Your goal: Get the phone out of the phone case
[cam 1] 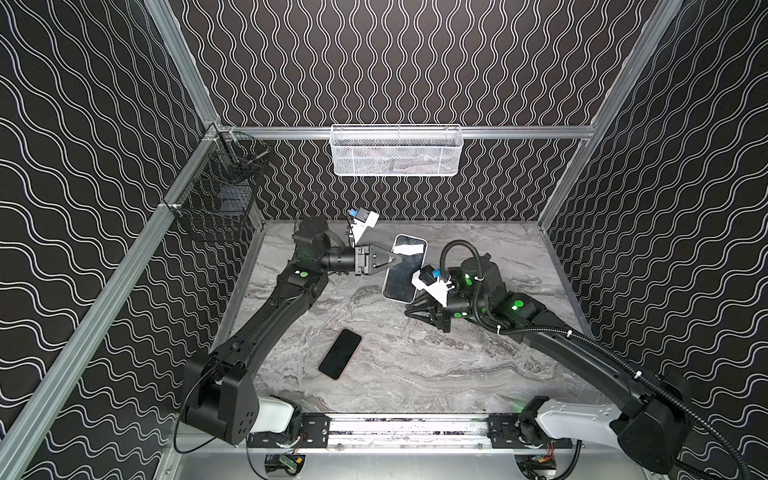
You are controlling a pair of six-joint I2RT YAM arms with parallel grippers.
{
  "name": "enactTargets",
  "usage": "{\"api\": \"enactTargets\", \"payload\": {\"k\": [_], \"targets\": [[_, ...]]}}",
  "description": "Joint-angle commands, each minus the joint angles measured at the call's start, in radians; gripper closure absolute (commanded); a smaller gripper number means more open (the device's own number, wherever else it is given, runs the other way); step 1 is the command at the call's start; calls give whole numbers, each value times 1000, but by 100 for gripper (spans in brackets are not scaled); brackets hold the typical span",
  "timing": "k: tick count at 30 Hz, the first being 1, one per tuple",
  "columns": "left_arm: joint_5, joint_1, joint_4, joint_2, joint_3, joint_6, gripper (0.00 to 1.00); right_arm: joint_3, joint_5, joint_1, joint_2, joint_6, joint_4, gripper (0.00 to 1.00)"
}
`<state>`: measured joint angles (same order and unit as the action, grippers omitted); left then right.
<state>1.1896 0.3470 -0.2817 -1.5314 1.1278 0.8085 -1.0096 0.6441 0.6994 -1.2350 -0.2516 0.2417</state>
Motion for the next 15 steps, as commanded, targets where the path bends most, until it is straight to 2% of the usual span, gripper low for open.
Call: {"api": "enactTargets", "payload": {"k": [1,15], "targets": [[-22,1,-27,6,1,29,100,5,-1,1,-5,-29,11,78],[-31,1,-126,19,-43,129,100,40,-2,-14,-21,-17,-30,78]]}}
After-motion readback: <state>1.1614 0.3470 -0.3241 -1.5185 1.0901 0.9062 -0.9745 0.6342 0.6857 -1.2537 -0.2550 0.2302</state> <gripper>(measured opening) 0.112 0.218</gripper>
